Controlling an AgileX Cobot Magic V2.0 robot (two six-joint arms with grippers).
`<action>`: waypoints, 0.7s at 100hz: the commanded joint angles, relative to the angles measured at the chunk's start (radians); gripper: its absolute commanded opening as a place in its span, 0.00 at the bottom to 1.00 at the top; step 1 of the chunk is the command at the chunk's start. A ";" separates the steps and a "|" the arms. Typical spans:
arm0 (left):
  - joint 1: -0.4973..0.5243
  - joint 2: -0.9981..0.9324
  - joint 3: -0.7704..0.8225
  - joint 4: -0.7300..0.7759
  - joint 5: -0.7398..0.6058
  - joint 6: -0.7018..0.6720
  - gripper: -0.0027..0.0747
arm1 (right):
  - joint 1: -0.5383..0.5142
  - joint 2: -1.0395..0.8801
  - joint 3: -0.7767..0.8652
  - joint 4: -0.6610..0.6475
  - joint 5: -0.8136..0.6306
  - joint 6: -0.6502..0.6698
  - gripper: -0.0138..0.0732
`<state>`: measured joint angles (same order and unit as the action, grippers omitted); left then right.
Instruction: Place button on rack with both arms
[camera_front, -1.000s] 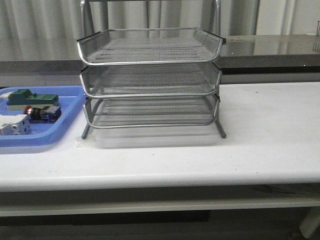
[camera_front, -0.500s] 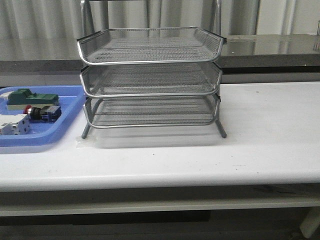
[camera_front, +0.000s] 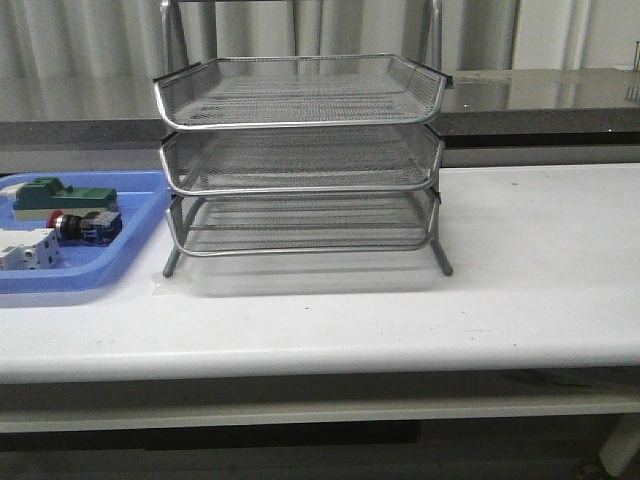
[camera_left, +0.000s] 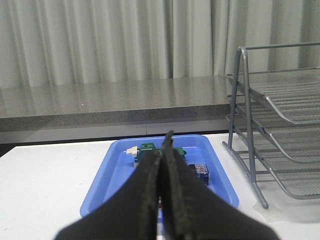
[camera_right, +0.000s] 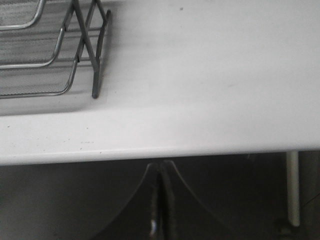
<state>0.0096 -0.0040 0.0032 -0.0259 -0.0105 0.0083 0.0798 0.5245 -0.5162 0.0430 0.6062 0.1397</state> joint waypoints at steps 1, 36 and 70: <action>0.003 -0.031 0.033 0.001 -0.082 -0.008 0.01 | -0.008 0.107 -0.072 0.068 -0.046 -0.001 0.09; 0.003 -0.031 0.033 0.001 -0.082 -0.008 0.01 | -0.008 0.351 -0.106 0.355 -0.131 -0.001 0.09; 0.003 -0.031 0.033 0.001 -0.082 -0.008 0.01 | 0.029 0.489 -0.107 0.528 -0.326 -0.002 0.22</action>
<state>0.0096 -0.0040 0.0032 -0.0259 -0.0105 0.0083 0.0905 0.9992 -0.5863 0.5117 0.3866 0.1419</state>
